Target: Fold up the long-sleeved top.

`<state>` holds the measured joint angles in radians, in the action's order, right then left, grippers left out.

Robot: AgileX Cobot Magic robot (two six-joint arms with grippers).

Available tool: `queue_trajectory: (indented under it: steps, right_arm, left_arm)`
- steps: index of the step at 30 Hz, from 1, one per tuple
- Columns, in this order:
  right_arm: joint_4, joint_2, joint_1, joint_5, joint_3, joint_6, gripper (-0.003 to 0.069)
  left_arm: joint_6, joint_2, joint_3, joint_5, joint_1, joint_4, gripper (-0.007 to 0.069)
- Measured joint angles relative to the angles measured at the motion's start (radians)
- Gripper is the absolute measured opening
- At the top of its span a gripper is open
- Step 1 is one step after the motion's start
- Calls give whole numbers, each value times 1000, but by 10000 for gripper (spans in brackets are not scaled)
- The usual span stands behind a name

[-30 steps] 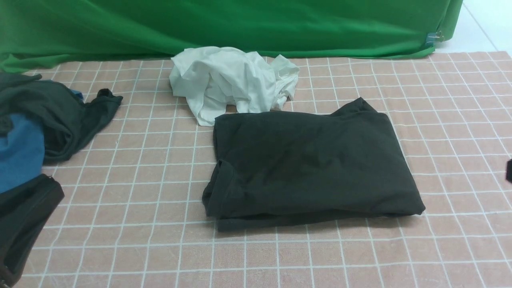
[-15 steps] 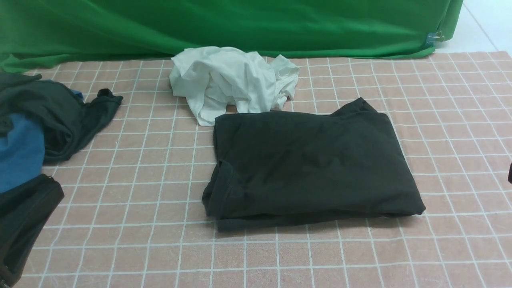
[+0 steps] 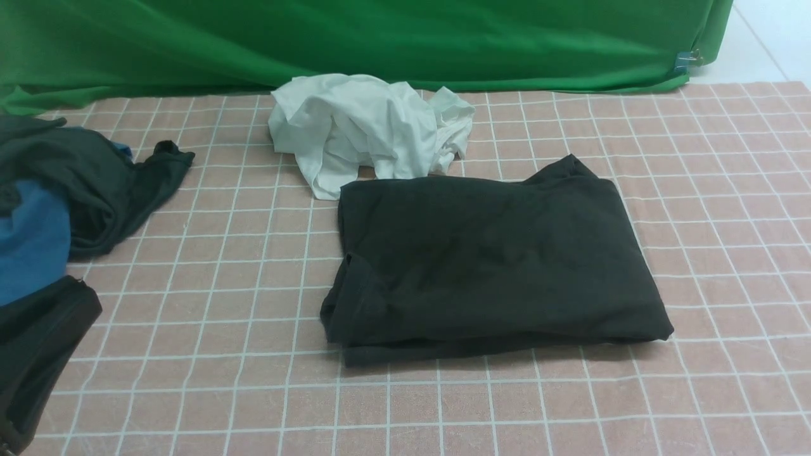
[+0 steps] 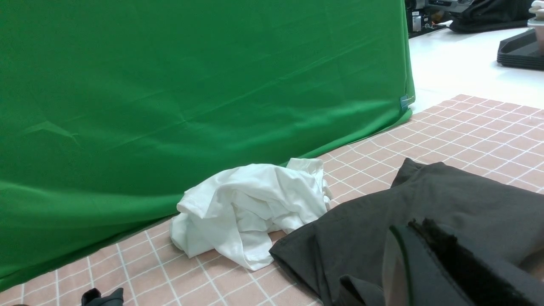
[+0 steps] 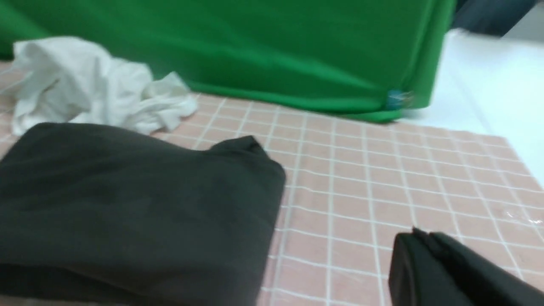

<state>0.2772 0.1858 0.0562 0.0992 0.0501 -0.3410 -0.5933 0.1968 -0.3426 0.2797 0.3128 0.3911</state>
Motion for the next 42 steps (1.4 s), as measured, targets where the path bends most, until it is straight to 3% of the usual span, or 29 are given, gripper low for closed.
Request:
queue_trajectory:
  steps: [12, 42]
  right_arm:
    - [-21, -183, -3, 158, -56, 32, 32]
    - [-21, -184, -3, 164, -56, 38, 99]
  left_arm:
    - [0, 0, 0, 16, 0, 0, 20]
    - [18, 0, 28, -27, -26, -21, 20]
